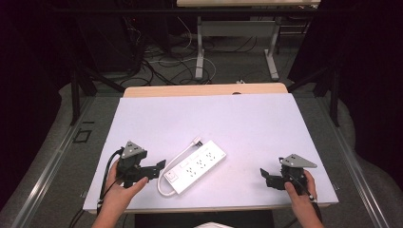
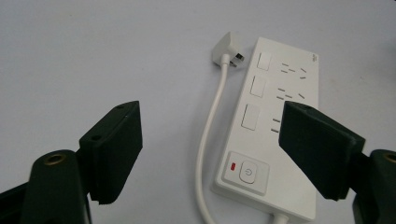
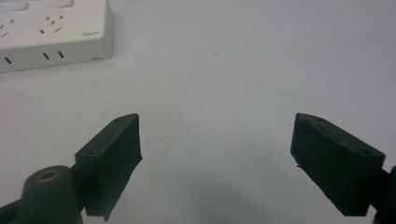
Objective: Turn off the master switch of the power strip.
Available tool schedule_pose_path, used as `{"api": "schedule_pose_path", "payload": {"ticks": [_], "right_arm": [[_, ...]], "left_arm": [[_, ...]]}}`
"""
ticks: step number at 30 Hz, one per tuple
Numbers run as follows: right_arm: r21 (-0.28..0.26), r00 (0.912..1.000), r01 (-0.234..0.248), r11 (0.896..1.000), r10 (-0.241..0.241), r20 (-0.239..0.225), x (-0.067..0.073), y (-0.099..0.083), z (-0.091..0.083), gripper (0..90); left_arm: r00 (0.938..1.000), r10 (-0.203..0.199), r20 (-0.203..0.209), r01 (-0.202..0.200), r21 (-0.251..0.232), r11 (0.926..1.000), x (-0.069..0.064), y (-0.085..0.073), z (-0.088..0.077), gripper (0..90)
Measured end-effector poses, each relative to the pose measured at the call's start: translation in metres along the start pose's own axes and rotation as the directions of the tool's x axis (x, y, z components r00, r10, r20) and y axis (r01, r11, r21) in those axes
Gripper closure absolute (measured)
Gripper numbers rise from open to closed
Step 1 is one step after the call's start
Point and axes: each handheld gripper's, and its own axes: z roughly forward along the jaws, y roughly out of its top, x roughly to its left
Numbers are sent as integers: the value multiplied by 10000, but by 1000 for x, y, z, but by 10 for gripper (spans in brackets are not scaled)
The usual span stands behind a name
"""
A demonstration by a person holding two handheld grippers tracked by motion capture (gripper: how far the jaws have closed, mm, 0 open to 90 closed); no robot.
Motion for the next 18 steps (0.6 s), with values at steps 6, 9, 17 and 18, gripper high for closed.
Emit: {"api": "schedule_pose_path", "payload": {"ticks": [6, 9, 17, 18], "right_arm": [[33, 10000, -29, 10000, 29, 4, -1, 0, 0, 157], [12, 10000, -19, 10000, 19, 4, -2, -1, 0, 157], [80, 9999, -109, 9999, 109, 8, -1, -1, 0, 157], [56, 10000, -46, 10000, 46, -11, -2, -1, 1, 157]], "left_arm": [[9999, 130, -36, -129, 207, 9997, -4, 4, 4, 278], [9993, 383, -44, -382, 285, 9989, -6, 5, 5, 295], [9981, 606, 134, -609, 200, 9979, -16, 7, 8, 321], [9980, 621, 113, -623, 229, 9978, -18, 7, 9, 321]]}}
